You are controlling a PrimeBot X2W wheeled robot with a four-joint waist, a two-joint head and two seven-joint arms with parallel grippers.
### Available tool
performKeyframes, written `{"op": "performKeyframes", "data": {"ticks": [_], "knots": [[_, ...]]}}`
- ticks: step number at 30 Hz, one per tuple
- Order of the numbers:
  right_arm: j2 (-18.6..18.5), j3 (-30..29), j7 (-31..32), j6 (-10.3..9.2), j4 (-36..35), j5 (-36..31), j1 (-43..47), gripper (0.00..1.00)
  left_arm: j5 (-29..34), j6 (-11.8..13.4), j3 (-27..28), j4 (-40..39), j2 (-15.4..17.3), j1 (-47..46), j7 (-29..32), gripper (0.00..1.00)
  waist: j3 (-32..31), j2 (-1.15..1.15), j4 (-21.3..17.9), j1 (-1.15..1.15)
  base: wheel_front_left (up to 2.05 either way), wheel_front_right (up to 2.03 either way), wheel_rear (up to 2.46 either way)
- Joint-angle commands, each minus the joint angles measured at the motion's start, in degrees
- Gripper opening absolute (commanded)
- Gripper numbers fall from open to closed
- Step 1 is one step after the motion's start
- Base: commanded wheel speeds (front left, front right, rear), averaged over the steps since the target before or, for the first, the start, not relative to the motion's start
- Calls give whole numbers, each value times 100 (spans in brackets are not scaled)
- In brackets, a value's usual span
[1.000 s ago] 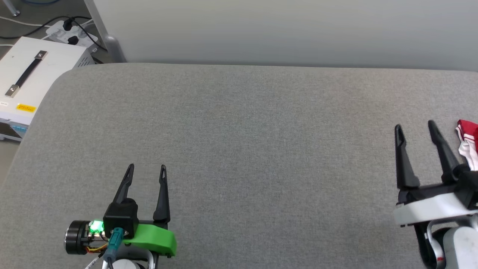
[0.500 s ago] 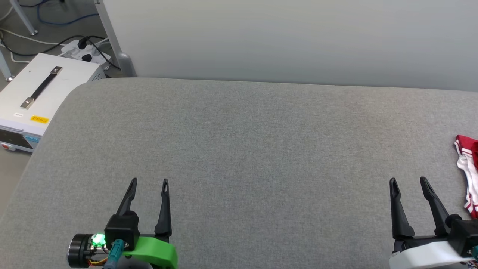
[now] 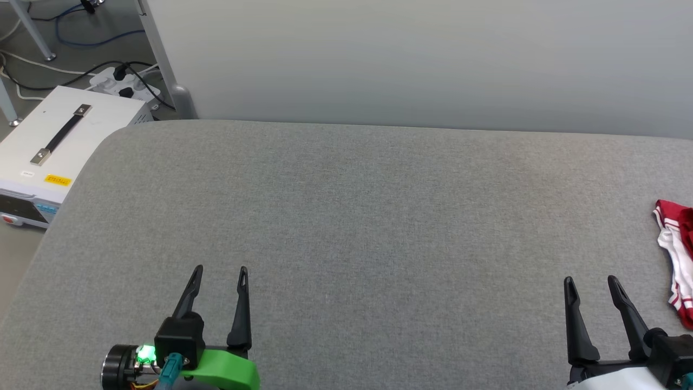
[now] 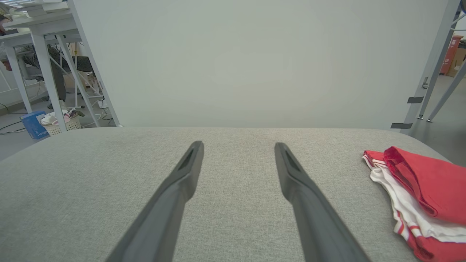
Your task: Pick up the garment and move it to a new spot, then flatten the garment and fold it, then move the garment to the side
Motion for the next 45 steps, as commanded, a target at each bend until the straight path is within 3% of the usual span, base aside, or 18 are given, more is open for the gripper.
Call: {"op": "performKeyframes", "data": {"ticks": [1, 2, 45], "knots": [[10, 14, -13, -4, -1, -12, 54, 100, -37, -21, 10, 9, -23, 89, -33, 100, 2, 0, -5, 1, 0, 0, 0], [2, 9, 1, 0, 2, -1, 0, 0, 0, 0, 4, 2, 0, 3, 1, 0, 2, 0, -5, 1, 0, 0, 0], [13, 125, 490, -1, 101, -281, -343, 0, 104, 5, 176, -168, -81, -98, 490, 0, 25, 0, -131, 1, 0, 0, 0]]}}
